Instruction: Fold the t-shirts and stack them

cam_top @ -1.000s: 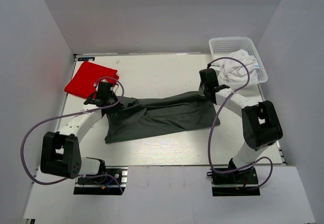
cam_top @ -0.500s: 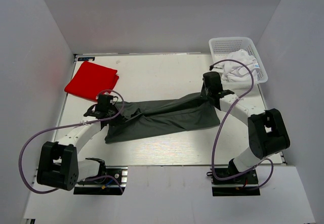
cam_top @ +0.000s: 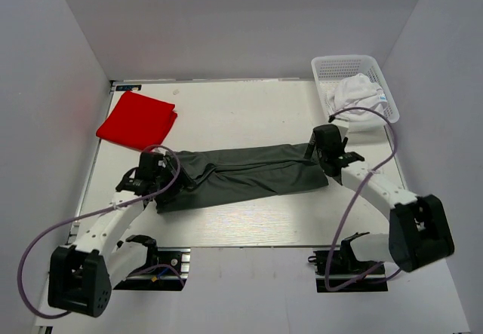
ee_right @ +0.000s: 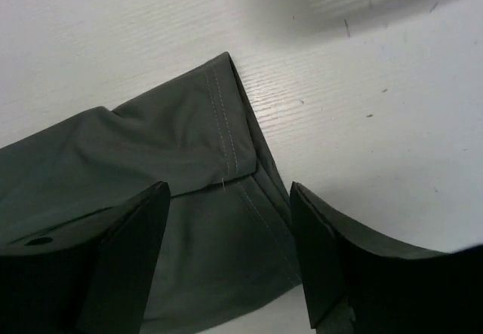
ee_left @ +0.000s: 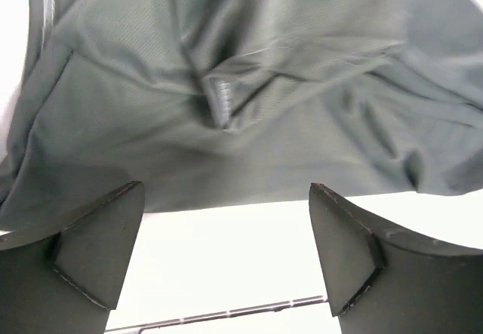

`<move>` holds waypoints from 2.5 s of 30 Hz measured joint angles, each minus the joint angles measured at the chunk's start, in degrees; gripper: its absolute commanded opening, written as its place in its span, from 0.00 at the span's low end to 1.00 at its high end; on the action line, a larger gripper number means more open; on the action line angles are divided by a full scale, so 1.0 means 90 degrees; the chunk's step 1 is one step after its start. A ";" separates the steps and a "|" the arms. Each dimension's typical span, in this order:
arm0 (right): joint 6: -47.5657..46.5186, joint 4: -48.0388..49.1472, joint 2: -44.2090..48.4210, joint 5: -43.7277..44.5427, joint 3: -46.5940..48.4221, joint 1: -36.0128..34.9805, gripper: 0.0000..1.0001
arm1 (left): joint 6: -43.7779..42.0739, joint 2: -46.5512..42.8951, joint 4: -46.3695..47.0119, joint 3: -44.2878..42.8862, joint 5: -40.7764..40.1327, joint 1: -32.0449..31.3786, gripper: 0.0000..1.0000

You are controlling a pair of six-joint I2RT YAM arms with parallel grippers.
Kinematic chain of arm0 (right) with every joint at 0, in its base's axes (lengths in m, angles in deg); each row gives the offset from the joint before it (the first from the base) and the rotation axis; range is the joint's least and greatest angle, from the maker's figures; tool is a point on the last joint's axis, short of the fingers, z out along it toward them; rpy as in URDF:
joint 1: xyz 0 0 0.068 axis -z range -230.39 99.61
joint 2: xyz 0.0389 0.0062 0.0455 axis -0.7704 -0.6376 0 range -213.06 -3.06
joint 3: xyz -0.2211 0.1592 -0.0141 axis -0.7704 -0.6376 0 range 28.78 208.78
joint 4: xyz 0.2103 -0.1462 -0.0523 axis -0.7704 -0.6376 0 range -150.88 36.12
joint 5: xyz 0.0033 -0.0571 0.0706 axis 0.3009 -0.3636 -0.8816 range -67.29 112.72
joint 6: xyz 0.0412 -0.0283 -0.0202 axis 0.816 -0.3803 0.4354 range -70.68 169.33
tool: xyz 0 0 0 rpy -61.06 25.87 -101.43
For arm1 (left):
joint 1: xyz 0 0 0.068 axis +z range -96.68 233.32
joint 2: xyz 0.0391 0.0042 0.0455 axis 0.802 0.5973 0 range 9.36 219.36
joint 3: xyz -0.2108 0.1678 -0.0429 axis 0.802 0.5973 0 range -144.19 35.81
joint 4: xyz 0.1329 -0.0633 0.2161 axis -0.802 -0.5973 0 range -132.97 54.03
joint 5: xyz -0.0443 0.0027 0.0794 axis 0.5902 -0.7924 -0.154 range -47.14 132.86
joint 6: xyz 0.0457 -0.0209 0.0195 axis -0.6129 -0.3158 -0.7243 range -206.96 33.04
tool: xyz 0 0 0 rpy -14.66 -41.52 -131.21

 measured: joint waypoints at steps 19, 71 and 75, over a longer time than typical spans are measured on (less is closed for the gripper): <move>-0.0585 0.0945 -0.1219 -0.2693 0.0556 -0.0483 0.90 | -0.0464 0.2705 0.1919 -0.1620 0.0561 -0.0189 1.00; -0.0770 0.1360 -0.1751 -0.3551 0.1632 -0.1797 0.90 | -0.0811 0.1175 0.1073 -0.0755 -0.0367 -0.1258 1.00; -0.0736 0.1469 -0.2276 -0.4109 0.2123 -0.2040 0.90 | -0.0714 0.1231 0.1144 -0.0231 -0.0321 -0.1258 1.00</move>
